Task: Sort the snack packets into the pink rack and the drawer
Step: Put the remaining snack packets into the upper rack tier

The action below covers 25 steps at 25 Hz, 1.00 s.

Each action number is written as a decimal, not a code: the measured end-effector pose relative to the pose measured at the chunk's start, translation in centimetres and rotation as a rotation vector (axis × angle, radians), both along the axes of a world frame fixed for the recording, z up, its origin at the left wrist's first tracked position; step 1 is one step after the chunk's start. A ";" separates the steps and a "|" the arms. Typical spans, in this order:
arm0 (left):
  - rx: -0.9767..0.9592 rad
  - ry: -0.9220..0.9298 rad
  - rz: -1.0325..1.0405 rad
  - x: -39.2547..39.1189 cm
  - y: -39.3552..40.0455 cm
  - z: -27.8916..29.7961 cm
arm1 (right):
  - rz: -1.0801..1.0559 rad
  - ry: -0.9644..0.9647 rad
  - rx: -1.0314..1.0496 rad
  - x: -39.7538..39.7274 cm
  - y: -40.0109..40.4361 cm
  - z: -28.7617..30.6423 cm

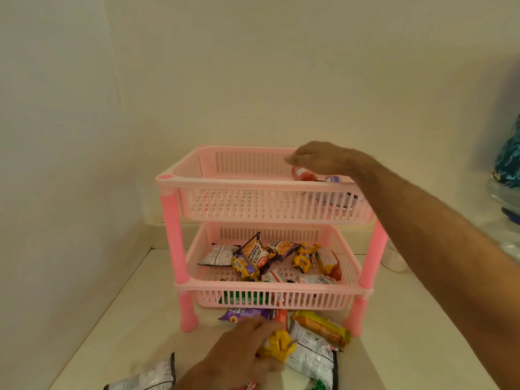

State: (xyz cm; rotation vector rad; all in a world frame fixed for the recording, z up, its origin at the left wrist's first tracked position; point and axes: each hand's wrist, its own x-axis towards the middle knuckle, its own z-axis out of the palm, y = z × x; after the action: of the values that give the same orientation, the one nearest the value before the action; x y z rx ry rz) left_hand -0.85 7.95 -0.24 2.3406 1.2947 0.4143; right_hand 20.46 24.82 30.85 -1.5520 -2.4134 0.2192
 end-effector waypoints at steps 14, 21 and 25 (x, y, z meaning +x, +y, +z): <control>0.346 -1.219 0.374 3.9 4.5 17.1 | 0.562 -0.153 0.323 -4.3 -8.9 2.6; 0.315 -1.309 0.306 4.5 5.3 16.8 | 0.523 0.222 0.091 -2.0 -7.8 3.7; 0.337 -1.052 0.222 4.4 5.2 12.7 | 0.434 0.807 0.098 0.6 -5.7 5.3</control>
State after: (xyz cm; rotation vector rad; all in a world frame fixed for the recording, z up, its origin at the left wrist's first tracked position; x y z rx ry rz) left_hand 3.57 13.19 12.50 1.6880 0.9526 1.7423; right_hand 21.04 19.13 36.11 -0.6650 -1.9996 0.6526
